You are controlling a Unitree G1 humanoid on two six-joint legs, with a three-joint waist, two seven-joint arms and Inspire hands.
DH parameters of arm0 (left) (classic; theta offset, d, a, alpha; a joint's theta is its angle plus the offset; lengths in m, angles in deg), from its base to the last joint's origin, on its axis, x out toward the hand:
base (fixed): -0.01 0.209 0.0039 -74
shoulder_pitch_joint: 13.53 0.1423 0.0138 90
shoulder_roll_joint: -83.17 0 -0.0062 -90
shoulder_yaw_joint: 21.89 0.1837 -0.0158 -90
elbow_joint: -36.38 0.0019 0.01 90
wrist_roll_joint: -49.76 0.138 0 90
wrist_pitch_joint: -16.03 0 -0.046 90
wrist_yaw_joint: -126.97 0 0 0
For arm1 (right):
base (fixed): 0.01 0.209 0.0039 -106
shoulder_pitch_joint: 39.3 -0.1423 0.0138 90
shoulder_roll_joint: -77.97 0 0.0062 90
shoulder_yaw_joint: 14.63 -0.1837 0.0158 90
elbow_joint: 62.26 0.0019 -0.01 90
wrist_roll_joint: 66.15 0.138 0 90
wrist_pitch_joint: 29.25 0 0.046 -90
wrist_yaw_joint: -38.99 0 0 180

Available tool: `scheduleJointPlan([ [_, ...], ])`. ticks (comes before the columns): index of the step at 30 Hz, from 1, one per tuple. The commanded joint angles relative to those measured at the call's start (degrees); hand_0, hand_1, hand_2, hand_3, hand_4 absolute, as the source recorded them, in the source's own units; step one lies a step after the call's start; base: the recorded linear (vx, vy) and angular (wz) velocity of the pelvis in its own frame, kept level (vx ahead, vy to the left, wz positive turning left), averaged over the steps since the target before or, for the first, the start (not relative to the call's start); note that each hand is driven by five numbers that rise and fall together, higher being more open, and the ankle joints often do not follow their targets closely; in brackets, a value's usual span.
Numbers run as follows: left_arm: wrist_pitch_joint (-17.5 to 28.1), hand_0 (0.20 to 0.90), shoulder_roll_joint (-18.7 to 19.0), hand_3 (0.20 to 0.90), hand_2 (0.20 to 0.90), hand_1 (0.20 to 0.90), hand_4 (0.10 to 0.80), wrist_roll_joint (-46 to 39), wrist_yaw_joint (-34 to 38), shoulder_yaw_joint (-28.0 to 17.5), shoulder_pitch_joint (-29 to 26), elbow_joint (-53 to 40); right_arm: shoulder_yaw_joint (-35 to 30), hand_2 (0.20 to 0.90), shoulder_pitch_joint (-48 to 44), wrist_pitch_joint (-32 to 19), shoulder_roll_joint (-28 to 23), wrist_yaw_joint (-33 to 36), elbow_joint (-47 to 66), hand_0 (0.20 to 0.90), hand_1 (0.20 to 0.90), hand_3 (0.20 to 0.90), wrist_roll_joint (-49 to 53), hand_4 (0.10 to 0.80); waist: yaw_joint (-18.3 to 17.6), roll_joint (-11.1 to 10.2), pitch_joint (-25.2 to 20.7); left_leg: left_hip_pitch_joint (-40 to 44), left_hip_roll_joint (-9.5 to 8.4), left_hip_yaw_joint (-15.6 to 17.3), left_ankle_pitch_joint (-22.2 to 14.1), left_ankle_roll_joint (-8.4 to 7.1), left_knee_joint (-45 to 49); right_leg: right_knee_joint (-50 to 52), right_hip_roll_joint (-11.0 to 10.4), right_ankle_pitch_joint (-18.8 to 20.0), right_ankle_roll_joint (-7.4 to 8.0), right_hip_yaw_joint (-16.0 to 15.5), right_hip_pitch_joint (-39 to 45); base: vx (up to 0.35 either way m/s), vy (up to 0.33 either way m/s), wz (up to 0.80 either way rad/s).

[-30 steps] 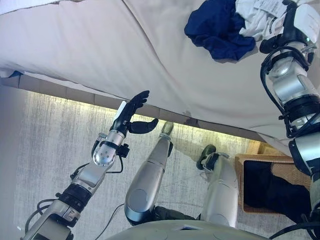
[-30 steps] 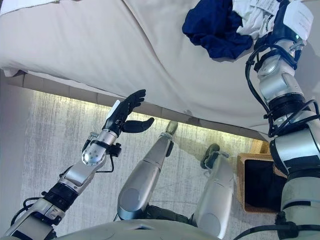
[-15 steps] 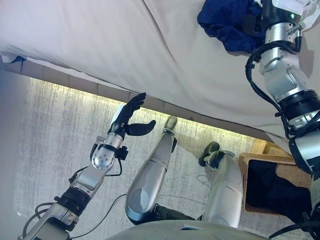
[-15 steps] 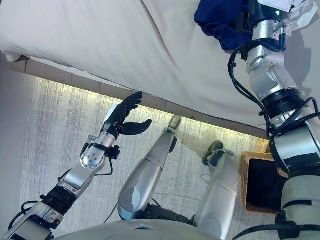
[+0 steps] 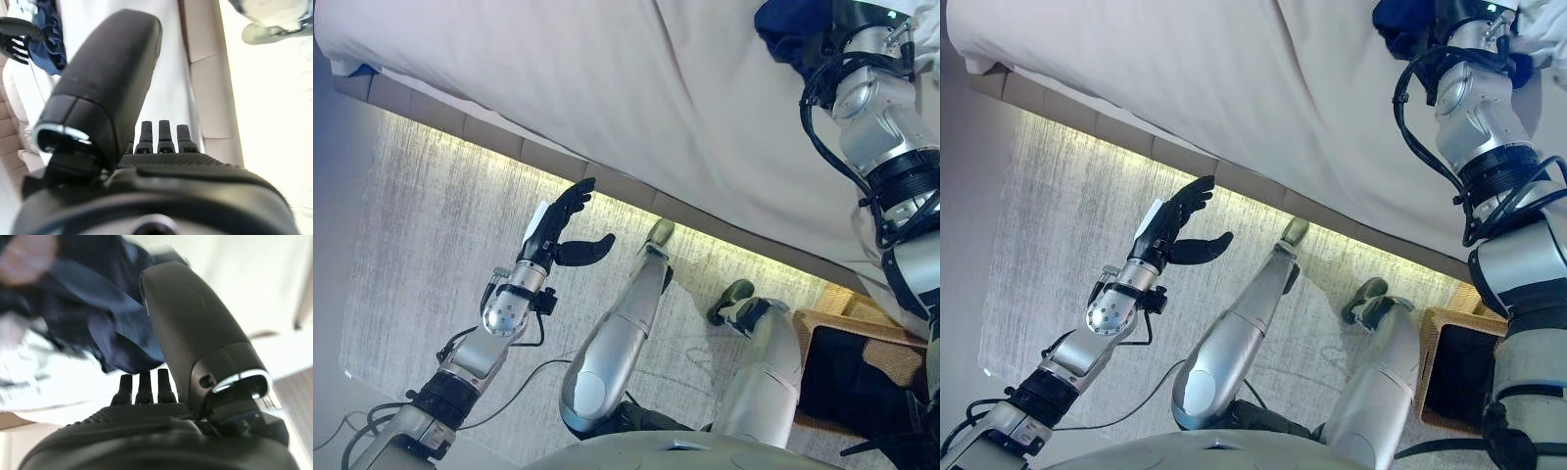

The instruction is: Pick up the clothes from the bed and place them into the basket

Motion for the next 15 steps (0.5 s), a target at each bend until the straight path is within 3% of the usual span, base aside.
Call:
scheduleJointPlan([
  [1,7.6,0.9,0.9,0.9,0.9,0.9,0.8,-1.6,1.7,-4.6,1.3,-7.6,6.3,0.9,-9.5,2.6,-5.5,-0.6,-0.4,0.9,0.9,0.9,-1.1,0.8,0.9,2.9,-2.4,-0.7,-1.55,10.2,-9.6,7.2,7.3,2.9,5.8,0.4,-4.04,-4.1,-1.4,-0.042,0.027,0.0],
  [9,8.4,0.9,1.8,0.9,0.9,0.9,0.8,-2.0,2.5,-5.0,1.9,-10.1,12.3,0.9,-13.4,5.8,-7.0,-8.2,-7.7,0.9,0.9,0.9,-3.9,0.8,0.9,3.4,-2.4,-7.9,-2.16,11.0,-11.4,7.66,14.2,7.7,5.7,-0.3,-4.01,-2.4,-8.5,-0.045,0.01,0.01],
  [15,8.9,0.9,2.7,0.9,0.9,0.9,0.8,-2.9,3.2,-6.4,3.2,-11.2,16.6,0.9,-16.8,11.8,-8.1,-12.8,-11.8,0.9,0.9,0.9,-1.9,0.8,0.8,3.5,-2.4,-10.7,-1.49,11.6,-11.1,7.67,15.5,8.8,6.0,0.0,-4.03,-1.9,-11.1,-0.057,0.014,0.06],
])
